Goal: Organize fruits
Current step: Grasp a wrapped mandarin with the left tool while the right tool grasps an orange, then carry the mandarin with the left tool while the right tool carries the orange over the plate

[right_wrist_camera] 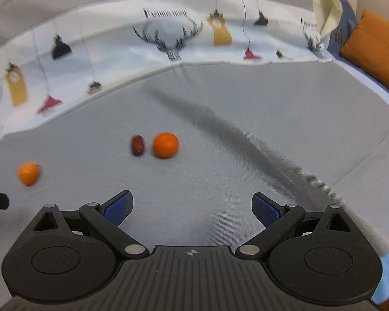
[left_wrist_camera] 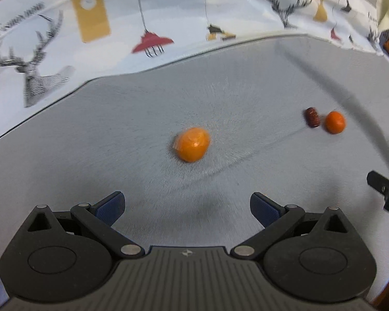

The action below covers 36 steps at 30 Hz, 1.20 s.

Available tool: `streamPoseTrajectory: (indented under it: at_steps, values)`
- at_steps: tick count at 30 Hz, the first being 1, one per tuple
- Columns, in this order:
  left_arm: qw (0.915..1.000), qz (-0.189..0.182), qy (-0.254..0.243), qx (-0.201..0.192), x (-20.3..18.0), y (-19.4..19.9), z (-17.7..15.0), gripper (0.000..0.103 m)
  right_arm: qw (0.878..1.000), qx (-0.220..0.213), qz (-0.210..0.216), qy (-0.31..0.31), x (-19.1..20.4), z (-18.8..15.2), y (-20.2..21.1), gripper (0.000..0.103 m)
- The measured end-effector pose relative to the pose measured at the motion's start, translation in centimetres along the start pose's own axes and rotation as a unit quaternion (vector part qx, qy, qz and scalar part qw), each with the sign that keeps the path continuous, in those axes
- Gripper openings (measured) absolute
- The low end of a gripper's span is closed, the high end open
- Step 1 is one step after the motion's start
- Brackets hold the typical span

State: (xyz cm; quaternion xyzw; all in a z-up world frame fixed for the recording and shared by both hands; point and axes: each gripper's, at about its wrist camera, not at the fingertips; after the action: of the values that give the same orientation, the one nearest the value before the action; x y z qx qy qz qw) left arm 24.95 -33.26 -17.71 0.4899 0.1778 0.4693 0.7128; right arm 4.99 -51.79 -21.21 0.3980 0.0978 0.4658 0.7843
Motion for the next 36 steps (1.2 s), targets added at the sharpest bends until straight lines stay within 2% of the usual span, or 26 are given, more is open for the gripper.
streamPoseTrajectory:
  at_steps: [6, 9, 13, 16, 18, 19, 20, 21, 23, 26, 28, 31, 36]
  values:
    - [0.9995, -0.002, -0.027, 0.014, -1.2, -4.8, 2.0, 0.103, 0.999, 0.006, -0.033, -0.007, -2.0, 0.9, -6.2, 0.098]
    - [0.9992, -0.01, -0.033, 0.018, -1.3, -6.1, 2.5, 0.103, 0.999, -0.015, -0.032, 0.005, -2.0, 0.9, -7.9, 0.102]
    - [0.9996, -0.013, -0.024, 0.01, -1.1, -6.6, 3.3, 0.103, 0.999, -0.027, -0.005, 0.038, -0.5, 1.5, -9.4, 0.102]
    - [0.9997, -0.011, -0.02, 0.011, -1.1, -6.9, 3.9, 0.103, 0.997, -0.031, -0.001, 0.065, 0.6, 2.1, -10.6, 0.102]
    - [0.9998, -0.01, -0.018, 0.003, -1.1, -6.6, 4.0, 0.095, 0.997, -0.035, 0.003, 0.07, 0.8, 2.5, -10.9, 0.102]
    - [0.9997, -0.012, -0.019, -0.005, -1.2, -6.2, 4.0, 0.076, 0.997, -0.038, 0.006, 0.07, 0.8, 2.6, -10.9, 0.091]
    - [0.9994, -0.017, -0.024, -0.017, -1.2, -5.7, 4.1, 0.042, 0.996, -0.047, 0.014, 0.079, 0.9, 2.6, -10.5, 0.077]
    - [0.9988, -0.026, -0.034, -0.024, -1.3, -5.2, 4.1, 0.038, 0.994, -0.047, 0.026, 0.096, 1.1, 2.8, -10.1, 0.036]
    - [0.9978, -0.043, -0.039, -0.03, -1.3, -4.6, 3.9, 0.038, 0.994, -0.03, 0.017, 0.104, 1.3, 3.1, -9.8, 0.036]
    - [0.9969, -0.037, -0.051, -0.047, -1.1, -3.3, 3.4, 0.038, 0.996, -0.013, 0.007, 0.089, 1.2, 2.9, -8.3, 0.036]
    - [0.9968, -0.041, -0.046, -0.051, -0.6, -2.2, 3.0, 0.038, 0.998, -0.017, 0.001, 0.068, 1.2, 2.6, -6.3, 0.036]
    - [0.9962, -0.045, -0.036, -0.065, 0.6, 1.0, 1.7, 0.038, 0.998, -0.041, 0.008, 0.04, 1.5, 2.5, -1.8, 0.036]
    - [0.9952, -0.041, -0.021, -0.087, 2.8, 9.2, -1.7, 0.038, 0.993, -0.094, 0.061, 0.035, 3.9, 2.0, 7.6, 0.036]
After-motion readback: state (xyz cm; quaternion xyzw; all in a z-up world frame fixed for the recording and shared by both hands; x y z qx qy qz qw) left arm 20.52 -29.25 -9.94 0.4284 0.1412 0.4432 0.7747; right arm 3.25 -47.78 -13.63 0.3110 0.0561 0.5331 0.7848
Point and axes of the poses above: each gripper's, at about its wrist camera, not at the fingertips, and y roughly against the way its jaws point, x to its left, z to its top, and after that the axes turned 12 degrees about z, right-handed
